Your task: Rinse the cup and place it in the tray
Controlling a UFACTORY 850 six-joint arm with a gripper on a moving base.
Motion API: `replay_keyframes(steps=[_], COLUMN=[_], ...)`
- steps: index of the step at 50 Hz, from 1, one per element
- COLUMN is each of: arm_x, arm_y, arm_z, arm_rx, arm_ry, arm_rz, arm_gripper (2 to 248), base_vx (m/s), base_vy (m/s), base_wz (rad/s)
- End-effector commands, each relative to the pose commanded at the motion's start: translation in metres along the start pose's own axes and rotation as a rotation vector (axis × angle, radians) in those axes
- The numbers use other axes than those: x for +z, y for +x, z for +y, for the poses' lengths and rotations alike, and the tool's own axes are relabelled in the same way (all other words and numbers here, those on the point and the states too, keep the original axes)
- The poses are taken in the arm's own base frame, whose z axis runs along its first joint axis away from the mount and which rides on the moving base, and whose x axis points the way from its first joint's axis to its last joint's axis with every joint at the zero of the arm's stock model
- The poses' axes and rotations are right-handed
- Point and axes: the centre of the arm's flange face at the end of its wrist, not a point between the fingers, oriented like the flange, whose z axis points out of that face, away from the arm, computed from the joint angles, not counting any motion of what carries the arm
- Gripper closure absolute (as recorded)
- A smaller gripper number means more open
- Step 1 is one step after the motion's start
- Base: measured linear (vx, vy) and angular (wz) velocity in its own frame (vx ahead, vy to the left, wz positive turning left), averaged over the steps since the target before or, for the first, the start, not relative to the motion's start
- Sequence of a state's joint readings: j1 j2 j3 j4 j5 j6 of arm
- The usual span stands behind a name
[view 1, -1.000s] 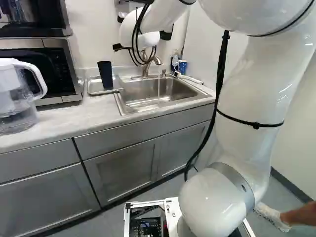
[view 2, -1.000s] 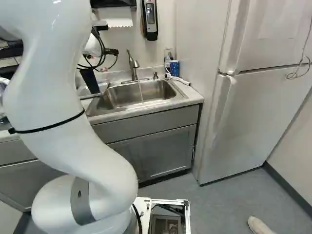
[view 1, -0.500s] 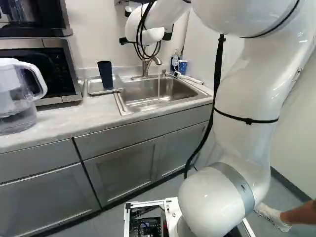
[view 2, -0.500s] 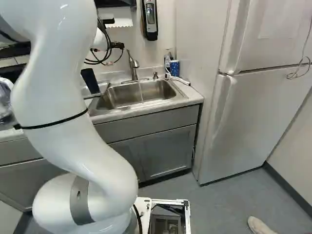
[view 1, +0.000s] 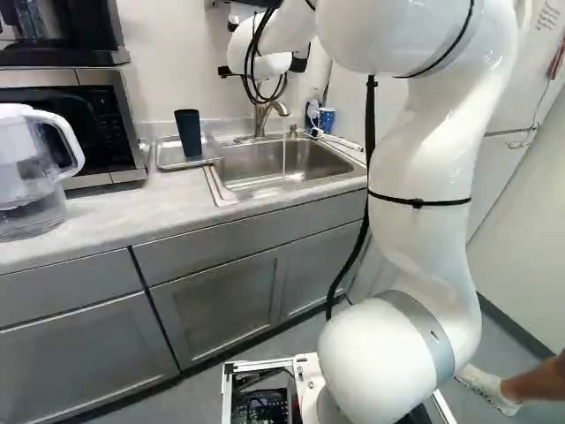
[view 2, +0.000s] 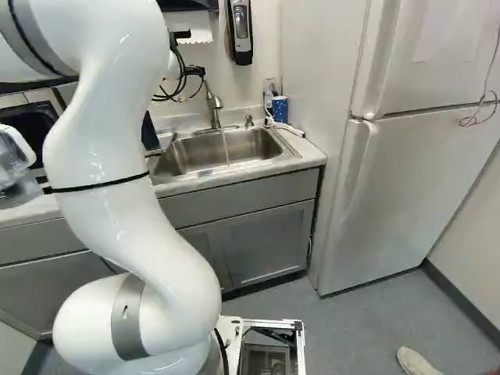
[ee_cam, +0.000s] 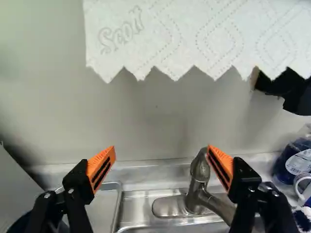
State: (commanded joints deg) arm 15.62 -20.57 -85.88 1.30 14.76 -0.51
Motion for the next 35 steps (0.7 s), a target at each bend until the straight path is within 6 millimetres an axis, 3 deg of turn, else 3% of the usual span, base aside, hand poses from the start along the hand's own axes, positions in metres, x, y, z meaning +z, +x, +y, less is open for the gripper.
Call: replay_keyframes(steps=[26, 35], arm_x=[0.051, 0.053], arm_y=[0.002, 0.001], arm_z=[0.006, 0.005], arm_rx=[0.002, 0.001], arm_ry=[-0.009, -0.007], arm_rz=[0.028, 0.024], arm_gripper=[3, 3], base_vx=[0.0, 0.0], base_vy=[0.0, 0.0], base_wz=[0.0, 0.0])
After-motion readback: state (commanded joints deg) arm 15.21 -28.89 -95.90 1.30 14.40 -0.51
